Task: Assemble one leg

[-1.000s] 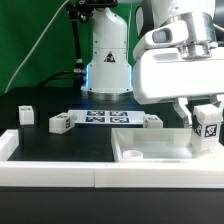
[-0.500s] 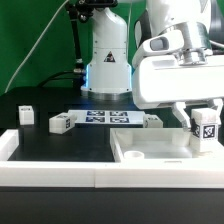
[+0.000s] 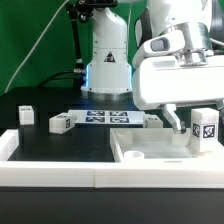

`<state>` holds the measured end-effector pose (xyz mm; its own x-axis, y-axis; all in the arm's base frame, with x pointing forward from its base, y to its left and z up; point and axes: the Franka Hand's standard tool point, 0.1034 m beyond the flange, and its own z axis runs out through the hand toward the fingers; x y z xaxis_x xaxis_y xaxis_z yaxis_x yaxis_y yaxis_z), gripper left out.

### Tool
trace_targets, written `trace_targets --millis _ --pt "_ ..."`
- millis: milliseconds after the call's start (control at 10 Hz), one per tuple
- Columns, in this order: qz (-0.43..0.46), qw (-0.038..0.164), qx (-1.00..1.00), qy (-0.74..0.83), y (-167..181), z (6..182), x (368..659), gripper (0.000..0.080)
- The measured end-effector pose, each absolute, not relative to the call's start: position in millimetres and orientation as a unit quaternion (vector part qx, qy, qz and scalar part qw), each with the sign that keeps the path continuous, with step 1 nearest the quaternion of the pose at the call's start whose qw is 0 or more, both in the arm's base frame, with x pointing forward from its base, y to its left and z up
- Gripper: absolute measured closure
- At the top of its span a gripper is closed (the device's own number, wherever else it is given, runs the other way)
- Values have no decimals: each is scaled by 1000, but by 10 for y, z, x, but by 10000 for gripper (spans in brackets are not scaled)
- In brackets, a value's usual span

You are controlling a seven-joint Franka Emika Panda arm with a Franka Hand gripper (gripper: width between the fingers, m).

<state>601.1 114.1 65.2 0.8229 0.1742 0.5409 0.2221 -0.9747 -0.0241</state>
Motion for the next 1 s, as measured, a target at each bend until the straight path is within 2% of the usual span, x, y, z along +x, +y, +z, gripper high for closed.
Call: trace_targets --millis 200,500,800,1000 --pt "-278 43 -954 -104 1137 658 6012 151" --pt "-277 37 -953 -114 1102 962 6072 150" --pt "-248 40 -961 -114 1119 898 6027 150" --pt "-169 44 -977 -119 1124 875 6047 150"
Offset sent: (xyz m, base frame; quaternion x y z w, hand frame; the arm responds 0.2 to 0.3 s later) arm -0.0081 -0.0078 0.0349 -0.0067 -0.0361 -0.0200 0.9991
